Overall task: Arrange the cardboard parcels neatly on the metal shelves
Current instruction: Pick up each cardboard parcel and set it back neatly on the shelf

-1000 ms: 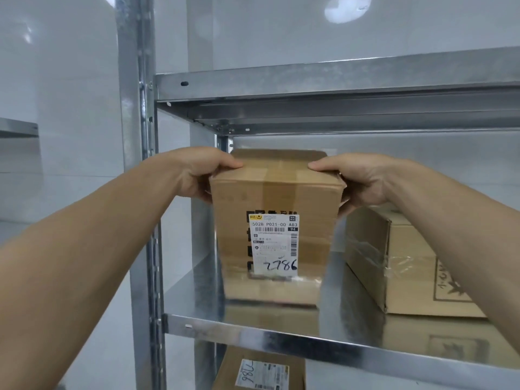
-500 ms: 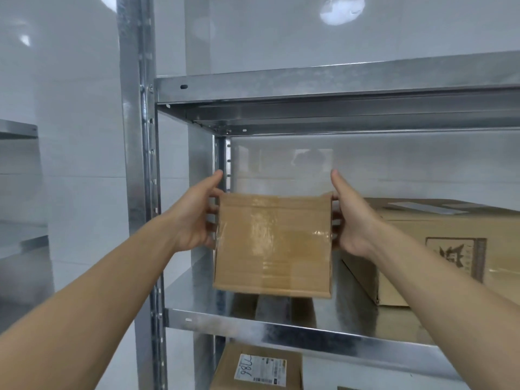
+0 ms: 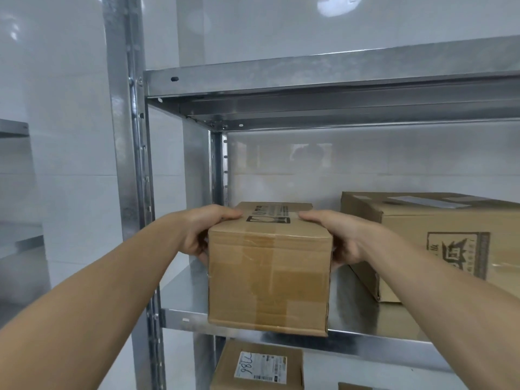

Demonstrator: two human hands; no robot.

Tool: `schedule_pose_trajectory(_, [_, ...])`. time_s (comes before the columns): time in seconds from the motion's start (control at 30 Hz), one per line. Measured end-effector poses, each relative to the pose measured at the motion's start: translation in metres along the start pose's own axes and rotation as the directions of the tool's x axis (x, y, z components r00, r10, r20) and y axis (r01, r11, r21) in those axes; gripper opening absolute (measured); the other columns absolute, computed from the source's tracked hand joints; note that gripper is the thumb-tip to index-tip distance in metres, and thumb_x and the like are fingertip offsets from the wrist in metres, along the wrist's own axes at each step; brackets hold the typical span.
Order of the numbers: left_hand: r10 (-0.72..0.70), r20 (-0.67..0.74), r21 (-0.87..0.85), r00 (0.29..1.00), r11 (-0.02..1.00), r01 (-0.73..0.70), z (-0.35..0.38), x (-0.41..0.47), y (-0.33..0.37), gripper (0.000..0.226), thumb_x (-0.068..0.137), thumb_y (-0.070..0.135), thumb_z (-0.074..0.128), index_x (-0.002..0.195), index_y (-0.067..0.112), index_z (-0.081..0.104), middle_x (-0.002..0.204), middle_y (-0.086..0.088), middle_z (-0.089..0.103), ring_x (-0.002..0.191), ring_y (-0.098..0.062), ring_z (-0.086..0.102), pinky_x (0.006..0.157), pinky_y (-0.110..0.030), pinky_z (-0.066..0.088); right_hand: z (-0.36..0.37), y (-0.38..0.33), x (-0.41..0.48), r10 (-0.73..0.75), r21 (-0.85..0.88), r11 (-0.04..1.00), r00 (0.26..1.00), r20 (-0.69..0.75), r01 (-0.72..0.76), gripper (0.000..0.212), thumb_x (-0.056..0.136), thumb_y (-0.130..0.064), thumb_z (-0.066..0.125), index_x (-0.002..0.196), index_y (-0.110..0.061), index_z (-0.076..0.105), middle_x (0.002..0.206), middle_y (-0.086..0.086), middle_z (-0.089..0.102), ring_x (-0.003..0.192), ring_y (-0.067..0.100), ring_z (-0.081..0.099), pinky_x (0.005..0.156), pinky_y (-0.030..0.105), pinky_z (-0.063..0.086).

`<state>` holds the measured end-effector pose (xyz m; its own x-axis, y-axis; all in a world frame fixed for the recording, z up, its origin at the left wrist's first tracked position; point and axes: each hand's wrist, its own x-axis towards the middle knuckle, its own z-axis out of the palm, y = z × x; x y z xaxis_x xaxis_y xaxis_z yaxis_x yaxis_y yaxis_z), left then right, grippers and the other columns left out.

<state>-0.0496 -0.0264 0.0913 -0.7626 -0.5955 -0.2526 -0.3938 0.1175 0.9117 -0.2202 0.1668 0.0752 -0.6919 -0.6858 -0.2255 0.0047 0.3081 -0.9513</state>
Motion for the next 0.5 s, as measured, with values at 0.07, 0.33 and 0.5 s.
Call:
schedule_pose_trajectory(0.07, [-0.009, 0.000, 0.059, 1.000, 0.998, 0.009, -0.001, 0.002, 0.000, 0.043, 0.095, 0.051, 0.062, 0.120, 0.017, 0.067, 0.103, -0.013, 0.072, 0.090, -0.029, 0.070, 0.092, -0.055, 0.055, 0.001, -0.003, 0.001, 0.025, -0.041, 0.999, 0.998, 0.050, -0.023, 0.055, 0.090, -0.053, 0.071, 0.129, -0.015, 0.064, 0.132, 0.018, 0.061, 0.118, 0.040, 0.061, 0.090, 0.066, 0.054])
schedule_pose_trajectory(0.33, [-0.001, -0.001, 0.111, 1.000, 0.994, 0.001, -0.002, 0.010, 0.002, 0.034, 0.100, 0.042, 0.058, 0.119, 0.015, 0.066, 0.086, -0.009, 0.075, 0.072, -0.023, 0.071, 0.068, -0.039, 0.058, 0.004, -0.013, 0.003, 0.036, -0.109, 0.994, 0.998, 0.050, -0.030, 0.029, 0.098, -0.039, 0.063, 0.106, -0.010, 0.065, 0.098, 0.016, 0.067, 0.096, 0.035, 0.065, 0.101, 0.066, 0.050])
schedule_pose_trajectory(0.5, [-0.007, -0.002, 0.095, 1.000, 0.995, 0.007, -0.002, 0.016, 0.005, 0.028, 0.101, 0.034, 0.059, 0.117, 0.012, 0.065, 0.081, -0.007, 0.075, 0.068, -0.020, 0.070, 0.068, -0.037, 0.056, 0.006, -0.015, 0.004, 0.058, -0.095, 0.994, 0.998, 0.021, -0.056, 0.024, 0.102, -0.032, 0.059, 0.098, -0.009, 0.062, 0.075, 0.013, 0.068, 0.075, 0.029, 0.065, 0.104, 0.060, 0.049])
